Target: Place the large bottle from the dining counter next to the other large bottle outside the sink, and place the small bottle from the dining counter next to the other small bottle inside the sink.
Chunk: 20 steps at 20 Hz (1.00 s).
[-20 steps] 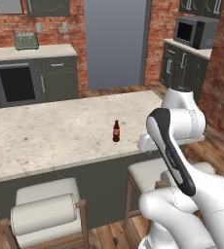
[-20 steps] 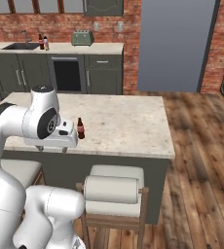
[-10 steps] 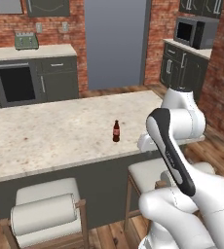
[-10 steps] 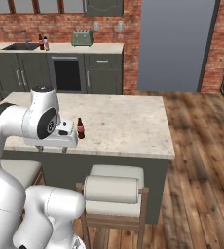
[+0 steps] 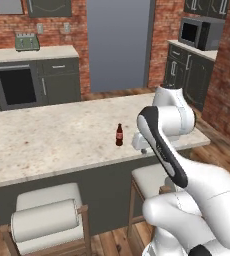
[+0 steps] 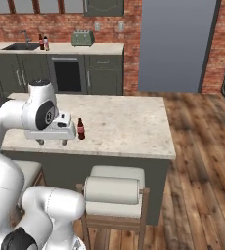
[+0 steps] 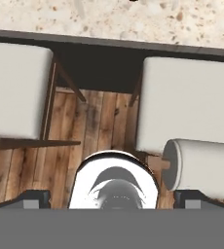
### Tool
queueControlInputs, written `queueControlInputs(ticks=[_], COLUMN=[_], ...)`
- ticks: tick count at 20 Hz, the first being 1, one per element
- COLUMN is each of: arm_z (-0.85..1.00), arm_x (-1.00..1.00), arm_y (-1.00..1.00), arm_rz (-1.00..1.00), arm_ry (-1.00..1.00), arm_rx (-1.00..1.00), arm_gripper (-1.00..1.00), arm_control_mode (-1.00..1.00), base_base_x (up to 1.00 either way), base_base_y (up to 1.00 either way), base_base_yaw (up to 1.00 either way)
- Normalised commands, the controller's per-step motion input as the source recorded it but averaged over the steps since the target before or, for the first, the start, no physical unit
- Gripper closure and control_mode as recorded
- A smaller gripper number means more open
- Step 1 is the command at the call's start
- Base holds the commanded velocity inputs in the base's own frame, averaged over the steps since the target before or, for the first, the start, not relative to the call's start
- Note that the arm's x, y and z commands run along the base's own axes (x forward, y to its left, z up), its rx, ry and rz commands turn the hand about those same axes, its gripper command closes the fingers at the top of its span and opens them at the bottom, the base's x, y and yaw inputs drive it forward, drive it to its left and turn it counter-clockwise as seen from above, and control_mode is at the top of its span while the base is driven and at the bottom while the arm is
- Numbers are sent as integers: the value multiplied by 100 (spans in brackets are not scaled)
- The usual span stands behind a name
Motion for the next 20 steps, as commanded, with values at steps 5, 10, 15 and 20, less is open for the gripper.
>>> queueControlInputs(ticks=[5, 10, 15, 20], arm_z=[30, 1, 5, 6], arm_x=[88, 74, 27, 4], arm_y=[10, -6, -3, 0], arm_rz=[2, -1, -3, -6], arm_ry=[20, 3, -18, -23], arm_rx=[-16, -3, 14, 17], arm_gripper=[-100, -100, -100, -100], arm_control_mode=[-100, -100, -100, -100], base_base_x=[0, 0, 0, 0], base_base_y=[0, 0, 0, 0], base_base_yaw=[0, 0, 0, 0])
